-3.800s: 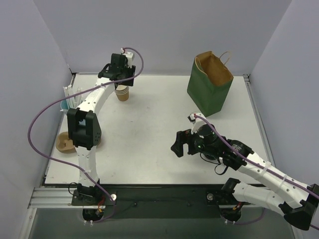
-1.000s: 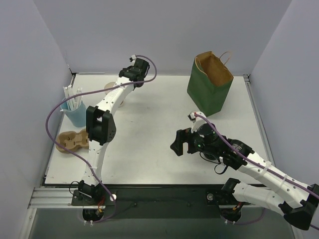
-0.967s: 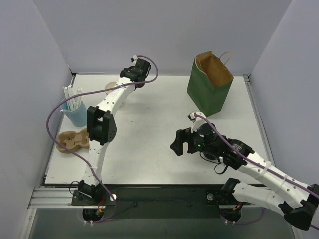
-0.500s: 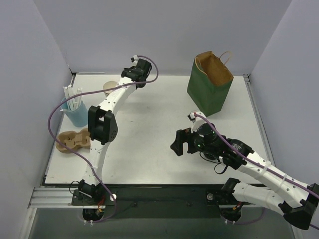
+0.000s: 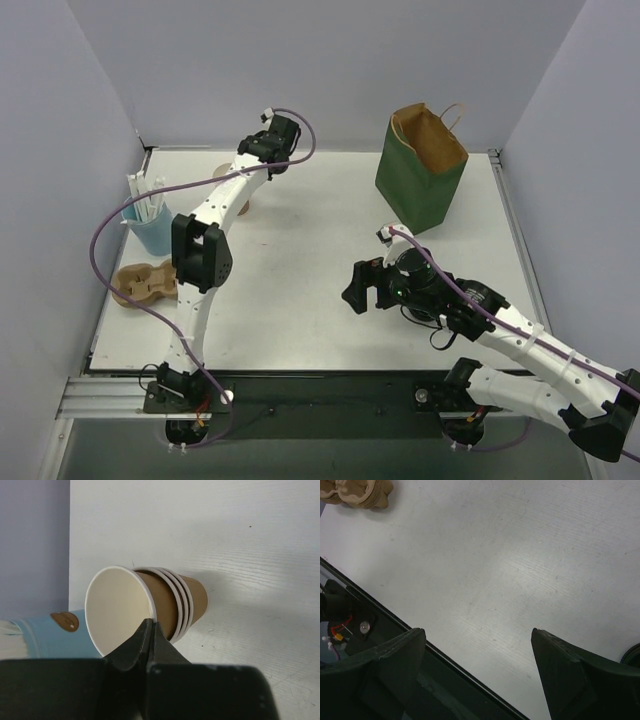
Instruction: Pack the takeout coffee
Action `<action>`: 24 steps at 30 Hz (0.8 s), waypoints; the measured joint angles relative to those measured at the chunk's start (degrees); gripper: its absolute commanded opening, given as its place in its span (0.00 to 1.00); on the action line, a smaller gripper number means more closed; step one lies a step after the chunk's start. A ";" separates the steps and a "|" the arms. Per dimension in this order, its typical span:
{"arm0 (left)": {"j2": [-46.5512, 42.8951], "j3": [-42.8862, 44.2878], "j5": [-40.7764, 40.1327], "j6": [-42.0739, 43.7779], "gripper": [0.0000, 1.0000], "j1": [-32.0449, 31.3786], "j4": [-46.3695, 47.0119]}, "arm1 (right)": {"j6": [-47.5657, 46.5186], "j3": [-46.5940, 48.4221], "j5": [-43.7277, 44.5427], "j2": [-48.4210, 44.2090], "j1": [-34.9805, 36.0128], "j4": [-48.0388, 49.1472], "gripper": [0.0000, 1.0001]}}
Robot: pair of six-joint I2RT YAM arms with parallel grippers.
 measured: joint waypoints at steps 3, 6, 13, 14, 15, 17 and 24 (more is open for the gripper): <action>-0.02 0.39 0.70 0.13 0.00 0.61 -0.24 | 0.00 0.00 0.00 0.00 0.00 -0.02 0.90; 0.00 3.74 0.59 0.94 0.00 0.81 -1.99 | 0.00 0.00 0.02 0.00 0.00 0.00 0.90; -2.27 9.40 -3.10 3.65 0.00 -0.50 -2.32 | 0.15 0.00 -0.02 0.00 0.00 -0.04 0.90; -2.78 9.40 -3.52 4.00 0.00 -0.83 -2.32 | 0.20 0.04 -0.02 0.00 0.00 -0.15 0.90; -3.37 9.40 -3.93 4.33 0.00 -1.22 -2.36 | 0.22 0.22 -0.02 0.00 0.00 -0.44 0.90; -4.55 9.40 -4.81 5.11 0.00 -2.43 -2.67 | 0.46 0.66 -0.02 -0.13 0.00 -0.79 0.90; -14.73 1.79 -5.07 1.75 0.00 -13.03 -6.62 | 2.58 0.57 -0.02 -3.76 0.00 -1.22 0.89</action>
